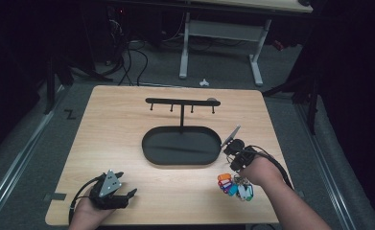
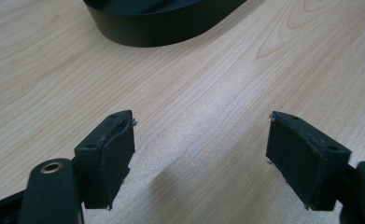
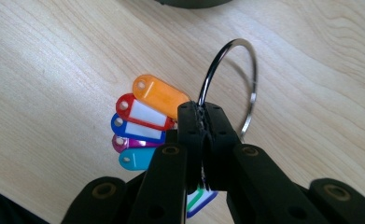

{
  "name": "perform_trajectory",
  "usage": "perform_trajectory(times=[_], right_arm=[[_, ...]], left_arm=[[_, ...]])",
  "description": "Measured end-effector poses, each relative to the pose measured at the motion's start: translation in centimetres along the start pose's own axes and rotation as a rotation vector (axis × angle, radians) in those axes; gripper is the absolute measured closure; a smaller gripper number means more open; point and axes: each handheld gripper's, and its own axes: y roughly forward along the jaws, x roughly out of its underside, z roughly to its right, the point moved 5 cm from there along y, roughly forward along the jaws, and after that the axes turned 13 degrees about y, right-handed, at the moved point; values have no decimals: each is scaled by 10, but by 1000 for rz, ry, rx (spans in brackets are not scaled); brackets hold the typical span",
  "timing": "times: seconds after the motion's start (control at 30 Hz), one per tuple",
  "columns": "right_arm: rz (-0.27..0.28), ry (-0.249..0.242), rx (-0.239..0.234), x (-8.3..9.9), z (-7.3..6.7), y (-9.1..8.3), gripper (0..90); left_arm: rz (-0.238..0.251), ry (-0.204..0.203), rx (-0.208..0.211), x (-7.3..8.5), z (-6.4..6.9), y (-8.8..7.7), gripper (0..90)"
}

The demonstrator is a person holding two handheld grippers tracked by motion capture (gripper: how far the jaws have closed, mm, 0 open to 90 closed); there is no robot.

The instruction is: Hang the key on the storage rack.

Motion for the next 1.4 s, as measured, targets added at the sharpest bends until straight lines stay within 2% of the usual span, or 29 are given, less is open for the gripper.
perform_trajectory(times=[0.1,0.13,0.27,0.4,0.43,0.47,0.6,1.03,1.2,1.37,1.4], right_arm=[[1,9,5,1,1,-7,876],[4,-6,9,1,3,-8,877],[4,0,21,3,3,-17,877],[20,-18,26,3,5,-28,878],[19,4,27,4,5,-32,878],[26,-12,27,3,7,-34,879],[35,-13,38,3,9,-46,879],[30,-35,39,1,7,-68,879],[34,-15,14,-1,8,-78,879],[37,-33,18,-4,10,-89,880],[36,-23,21,-4,9,-91,879]], left_arm=[[-4,3,5,0,0,0,240],[-5,3,5,0,1,0,240],[-5,3,6,0,1,0,240],[-8,6,7,0,1,0,240],[-8,6,7,0,1,0,240],[-8,6,7,0,1,0,240],[-7,5,7,0,2,0,240],[-9,5,9,0,2,0,240],[-10,6,12,1,2,1,240],[-7,5,11,1,2,1,240],[-7,6,12,1,2,1,240]])
